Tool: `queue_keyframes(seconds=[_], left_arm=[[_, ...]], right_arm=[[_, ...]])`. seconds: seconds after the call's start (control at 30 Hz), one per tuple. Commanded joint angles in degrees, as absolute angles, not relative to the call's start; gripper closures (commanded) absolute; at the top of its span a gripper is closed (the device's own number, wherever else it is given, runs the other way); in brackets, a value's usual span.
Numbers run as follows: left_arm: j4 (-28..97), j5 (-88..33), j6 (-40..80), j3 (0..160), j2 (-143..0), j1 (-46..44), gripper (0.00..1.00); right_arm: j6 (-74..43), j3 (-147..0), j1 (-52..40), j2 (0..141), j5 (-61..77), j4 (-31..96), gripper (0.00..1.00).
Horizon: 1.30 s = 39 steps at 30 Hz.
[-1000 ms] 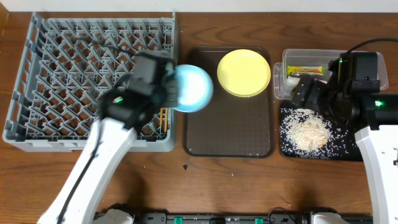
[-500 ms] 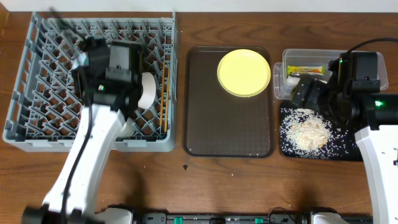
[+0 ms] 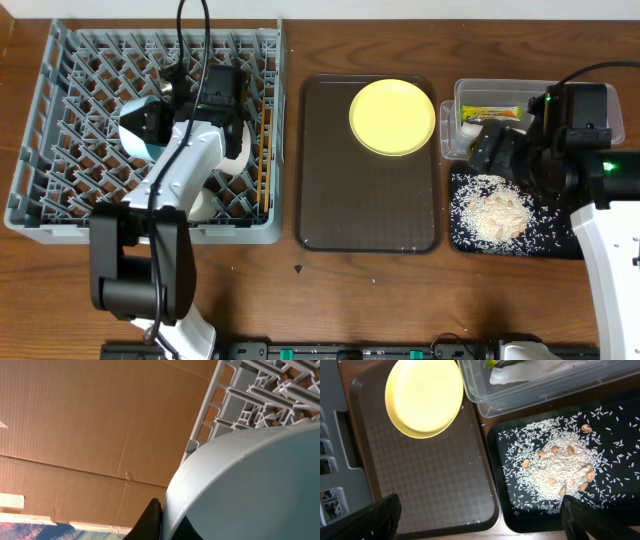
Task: Sort waste into correct bins and load items into the dishwasher
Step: 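Lower the blue bowl into the dish rack and release it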
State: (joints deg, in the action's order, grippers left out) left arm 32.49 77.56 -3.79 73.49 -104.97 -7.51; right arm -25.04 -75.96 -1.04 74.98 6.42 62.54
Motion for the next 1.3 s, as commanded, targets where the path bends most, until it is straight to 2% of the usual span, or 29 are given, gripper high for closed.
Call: queue_keyframes(seconds=[0.0,0.4,0.63,0.9,1.27], left_arm=[[32.01,79.99,-4.01,73.73,-106.15,-7.42,0.92],[28.29,79.88,-4.25,73.73,-106.3,-4.23,0.92],[27.88,73.38,-4.03,72.53,-107.31,-4.25,0.93],[27.9,73.49,-4.08,72.44,-109.3,-4.47,0.92],[27.7,80.2,-5.19,72.44,-109.3,-3.33,0.92]], right_arm=[[-25.08,-76.36,-0.82,74.91,6.46,62.57,0.01],[-25.06,-76.36,-1.19,74.96,6.46,62.61,0.01],[-25.06,-76.36,-1.19,74.96,6.46,62.61,0.01],[-25.06,-76.36,-1.19,74.96,6.48,62.61,0.01],[-25.08,-76.36,-1.19,74.96,6.48,62.61,0.01]])
